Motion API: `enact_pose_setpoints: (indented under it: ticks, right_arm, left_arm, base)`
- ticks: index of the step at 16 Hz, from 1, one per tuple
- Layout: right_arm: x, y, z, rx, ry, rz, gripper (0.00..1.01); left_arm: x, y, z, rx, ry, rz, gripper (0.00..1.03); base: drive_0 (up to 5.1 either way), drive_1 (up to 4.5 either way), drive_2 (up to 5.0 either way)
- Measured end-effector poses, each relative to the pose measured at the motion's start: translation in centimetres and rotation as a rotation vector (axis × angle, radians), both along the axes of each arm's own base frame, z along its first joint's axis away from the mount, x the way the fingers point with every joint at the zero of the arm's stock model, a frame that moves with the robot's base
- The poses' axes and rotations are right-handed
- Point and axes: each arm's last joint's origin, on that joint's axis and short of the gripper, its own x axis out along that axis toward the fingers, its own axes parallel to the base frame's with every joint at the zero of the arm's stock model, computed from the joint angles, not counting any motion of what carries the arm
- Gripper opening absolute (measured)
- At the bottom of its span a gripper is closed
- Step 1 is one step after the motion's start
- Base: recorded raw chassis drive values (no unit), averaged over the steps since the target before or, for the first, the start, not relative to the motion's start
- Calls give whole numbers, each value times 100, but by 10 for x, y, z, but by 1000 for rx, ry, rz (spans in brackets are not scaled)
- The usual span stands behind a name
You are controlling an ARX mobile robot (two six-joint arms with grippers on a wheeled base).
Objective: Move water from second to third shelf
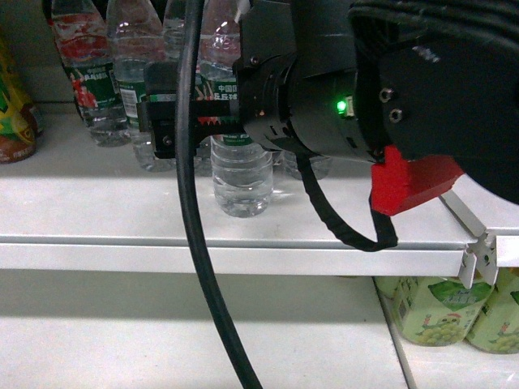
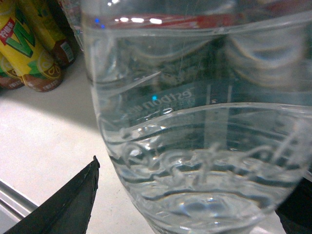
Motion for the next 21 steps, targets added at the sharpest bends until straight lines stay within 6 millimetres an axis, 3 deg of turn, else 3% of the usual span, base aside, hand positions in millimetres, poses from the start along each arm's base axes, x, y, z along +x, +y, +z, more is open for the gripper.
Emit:
enact_pose_setpoints:
  ticks: [4,9,11,13,16,21]
  right_arm:
    - [8,6,-5,-52,24,-47,98]
    - [13,5,-4,-73,24,-67,49]
    - [12,4,-4,-62,14,-61,40]
    - [3,-2,-5,-47,8,-37,40]
    - [-19,-23,-7,-35,-1,-6,40]
    - [-60,-94,-16,-48,-35,-49,39]
  left_arm:
    - [0,0,0,0,0,0,98]
    - [0,0,0,0,0,0,98]
    - [0,0,0,0,0,0,98]
    - [0,0,0,0,0,0,98]
    - [0,0,0,0,0,0,98]
    - [0,0,0,0,0,0,98]
  base:
    - [0,0,0]
    - [0,0,0]
    - [0,0,0]
    - [0,0,0]
    - [0,0,0]
    - [0,0,0]
